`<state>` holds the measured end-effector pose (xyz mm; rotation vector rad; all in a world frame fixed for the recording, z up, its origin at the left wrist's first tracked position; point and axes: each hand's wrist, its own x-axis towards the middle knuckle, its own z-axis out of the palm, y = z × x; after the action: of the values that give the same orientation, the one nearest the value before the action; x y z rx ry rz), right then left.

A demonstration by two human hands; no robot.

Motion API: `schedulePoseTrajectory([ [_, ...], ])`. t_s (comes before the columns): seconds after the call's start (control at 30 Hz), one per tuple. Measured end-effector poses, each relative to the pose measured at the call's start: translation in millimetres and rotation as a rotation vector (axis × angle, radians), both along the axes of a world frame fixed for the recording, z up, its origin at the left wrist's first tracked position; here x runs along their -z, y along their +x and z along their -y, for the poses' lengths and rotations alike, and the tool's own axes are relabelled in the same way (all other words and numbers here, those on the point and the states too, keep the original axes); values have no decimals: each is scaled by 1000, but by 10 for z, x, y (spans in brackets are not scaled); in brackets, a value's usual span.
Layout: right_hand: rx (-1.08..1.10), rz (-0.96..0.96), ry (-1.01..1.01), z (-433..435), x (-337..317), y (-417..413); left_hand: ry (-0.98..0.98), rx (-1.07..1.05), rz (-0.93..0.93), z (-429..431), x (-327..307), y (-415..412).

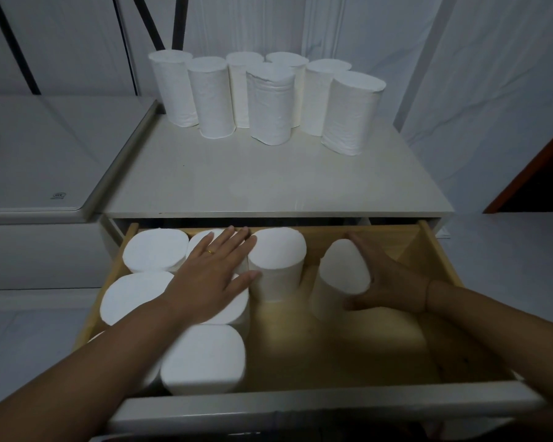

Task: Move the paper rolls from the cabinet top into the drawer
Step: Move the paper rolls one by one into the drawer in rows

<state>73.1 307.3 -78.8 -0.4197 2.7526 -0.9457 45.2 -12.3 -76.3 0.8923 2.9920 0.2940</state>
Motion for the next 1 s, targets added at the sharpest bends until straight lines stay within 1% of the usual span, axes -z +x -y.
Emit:
schedulePoseTrajectory([
  [0.13, 49, 137, -7, 48, -203, -112, -6, 4, 0, 5, -2, 0],
  [0.2, 114, 204, -25, 38, -198, -209, -5, 2, 0, 4, 2, -2],
  [0.23, 159, 268, -44, 23, -172, -249, -1, 1, 2, 1, 6, -4],
  [0.33, 304, 463, -145, -6, -109, -296, 17, 5, 5, -6, 21, -13],
  [0.47, 424, 587, -267, 34, -72, -257, 49, 8, 14, 14, 32, -15],
  [0.67, 479, 692, -354, 207, -20, -7, 40, 12, 10, 19, 37, -15],
  [0.83, 429, 722, -399, 437, -14, 131, 28, 13, 9, 22, 40, -17],
  [1.0, 398, 760, -401, 571, -50, 158, 42, 16, 12, 24, 46, -12],
])
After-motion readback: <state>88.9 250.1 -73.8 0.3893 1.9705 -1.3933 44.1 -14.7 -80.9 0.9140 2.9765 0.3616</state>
